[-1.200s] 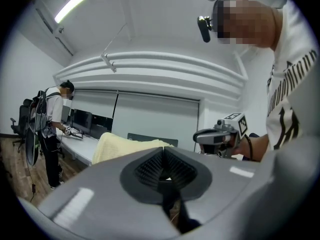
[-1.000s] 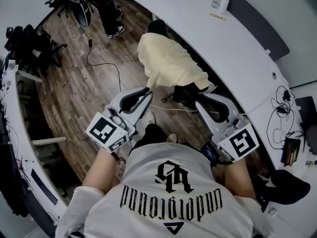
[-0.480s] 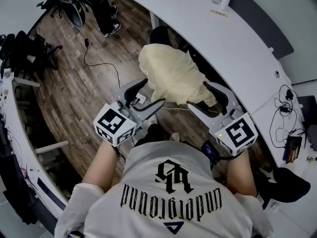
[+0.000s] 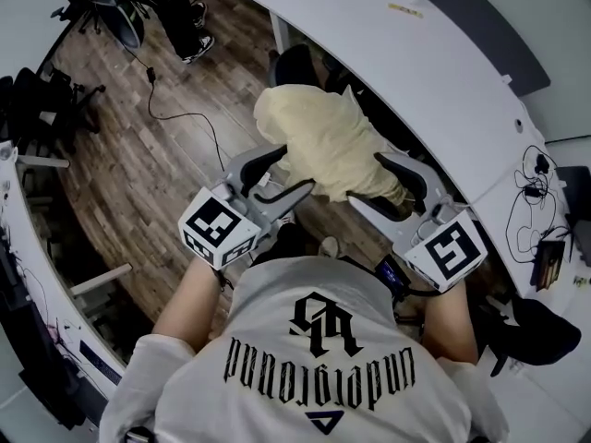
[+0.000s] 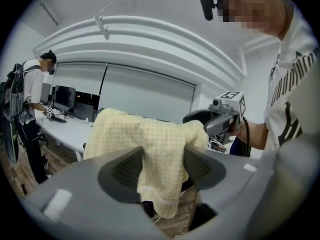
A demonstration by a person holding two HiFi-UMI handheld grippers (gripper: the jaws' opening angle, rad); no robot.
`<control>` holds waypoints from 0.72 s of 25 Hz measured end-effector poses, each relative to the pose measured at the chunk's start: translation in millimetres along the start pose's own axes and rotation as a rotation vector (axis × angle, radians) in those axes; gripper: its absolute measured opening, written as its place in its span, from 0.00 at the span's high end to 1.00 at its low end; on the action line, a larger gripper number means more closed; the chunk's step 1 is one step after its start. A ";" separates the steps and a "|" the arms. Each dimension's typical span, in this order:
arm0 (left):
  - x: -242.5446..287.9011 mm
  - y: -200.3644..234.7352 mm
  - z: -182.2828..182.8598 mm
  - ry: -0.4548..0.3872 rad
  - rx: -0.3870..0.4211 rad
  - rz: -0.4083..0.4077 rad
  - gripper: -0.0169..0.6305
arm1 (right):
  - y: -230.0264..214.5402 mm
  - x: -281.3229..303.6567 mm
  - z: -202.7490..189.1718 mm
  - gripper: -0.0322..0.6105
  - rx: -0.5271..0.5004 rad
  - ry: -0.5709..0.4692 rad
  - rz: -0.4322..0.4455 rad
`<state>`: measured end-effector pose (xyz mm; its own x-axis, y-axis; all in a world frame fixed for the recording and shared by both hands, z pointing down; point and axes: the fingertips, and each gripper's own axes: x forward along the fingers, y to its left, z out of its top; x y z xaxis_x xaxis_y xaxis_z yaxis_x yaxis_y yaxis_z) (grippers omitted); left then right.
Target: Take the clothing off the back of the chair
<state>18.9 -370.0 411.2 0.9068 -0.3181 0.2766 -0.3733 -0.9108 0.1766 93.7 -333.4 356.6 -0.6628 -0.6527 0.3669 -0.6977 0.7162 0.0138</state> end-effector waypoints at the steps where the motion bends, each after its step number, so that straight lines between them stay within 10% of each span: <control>1: 0.1 -0.8 1.2 -0.007 0.001 -0.003 0.54 | 1.0 0.4 -0.7 0.53 -0.003 0.006 0.001; 8: -3.6 -11.3 10.7 -0.044 0.029 0.009 0.81 | 11.1 -1.1 -0.8 0.68 -0.058 0.019 0.006; 18: -18.3 -53.7 25.4 -0.088 0.076 0.038 0.85 | 27.9 -30.2 3.6 0.84 -0.127 -0.013 -0.013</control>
<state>27.3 -322.0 372.7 0.9075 -0.3712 0.1968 -0.3944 -0.9141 0.0942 93.3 -294.6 342.5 -0.6578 -0.6647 0.3542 -0.6667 0.7327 0.1366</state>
